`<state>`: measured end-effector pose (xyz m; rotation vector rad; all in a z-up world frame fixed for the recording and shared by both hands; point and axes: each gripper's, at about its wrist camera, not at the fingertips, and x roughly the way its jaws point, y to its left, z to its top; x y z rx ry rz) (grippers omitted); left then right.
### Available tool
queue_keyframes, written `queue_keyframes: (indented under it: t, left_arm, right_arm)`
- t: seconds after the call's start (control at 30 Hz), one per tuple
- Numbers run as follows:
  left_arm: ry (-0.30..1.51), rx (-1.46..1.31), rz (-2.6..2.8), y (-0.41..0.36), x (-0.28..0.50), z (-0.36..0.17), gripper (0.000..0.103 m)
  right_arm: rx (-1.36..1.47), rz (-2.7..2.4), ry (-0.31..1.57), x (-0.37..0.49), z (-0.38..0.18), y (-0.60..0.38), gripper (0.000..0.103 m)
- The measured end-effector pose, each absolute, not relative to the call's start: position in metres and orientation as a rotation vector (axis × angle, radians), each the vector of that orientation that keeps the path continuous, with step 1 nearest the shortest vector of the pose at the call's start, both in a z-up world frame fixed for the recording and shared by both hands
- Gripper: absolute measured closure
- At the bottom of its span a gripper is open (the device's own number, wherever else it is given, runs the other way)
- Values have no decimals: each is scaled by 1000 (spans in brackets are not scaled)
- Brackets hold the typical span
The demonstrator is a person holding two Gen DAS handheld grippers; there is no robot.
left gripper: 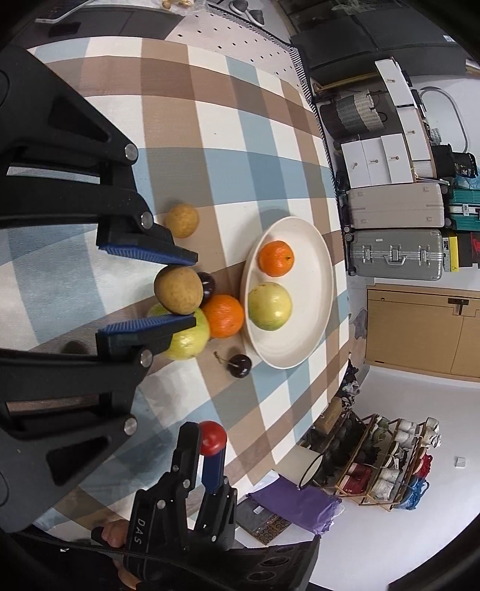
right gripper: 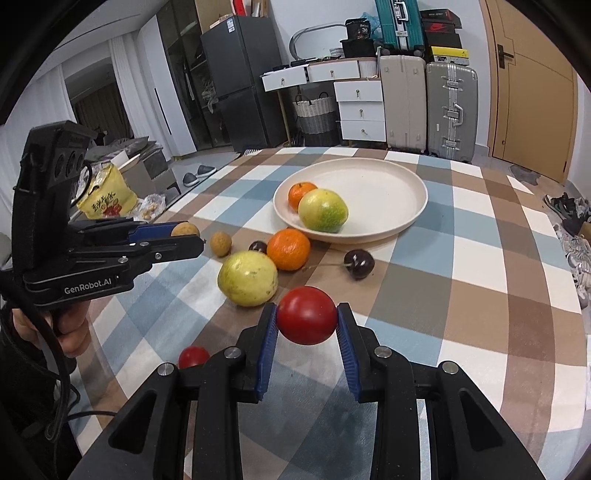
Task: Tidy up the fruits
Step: 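Carry the kiwi and tomato over the cream plate and release both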
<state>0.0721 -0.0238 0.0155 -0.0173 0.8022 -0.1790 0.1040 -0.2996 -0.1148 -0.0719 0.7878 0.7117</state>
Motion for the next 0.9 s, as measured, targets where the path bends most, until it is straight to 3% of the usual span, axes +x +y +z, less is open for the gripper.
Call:
queue_keyframes:
  t: [0.9]
  left_arm:
    - [750,-32,-139,-19,139,36,79]
  right_arm:
    - [48,666,684,158,-63,-325,71]
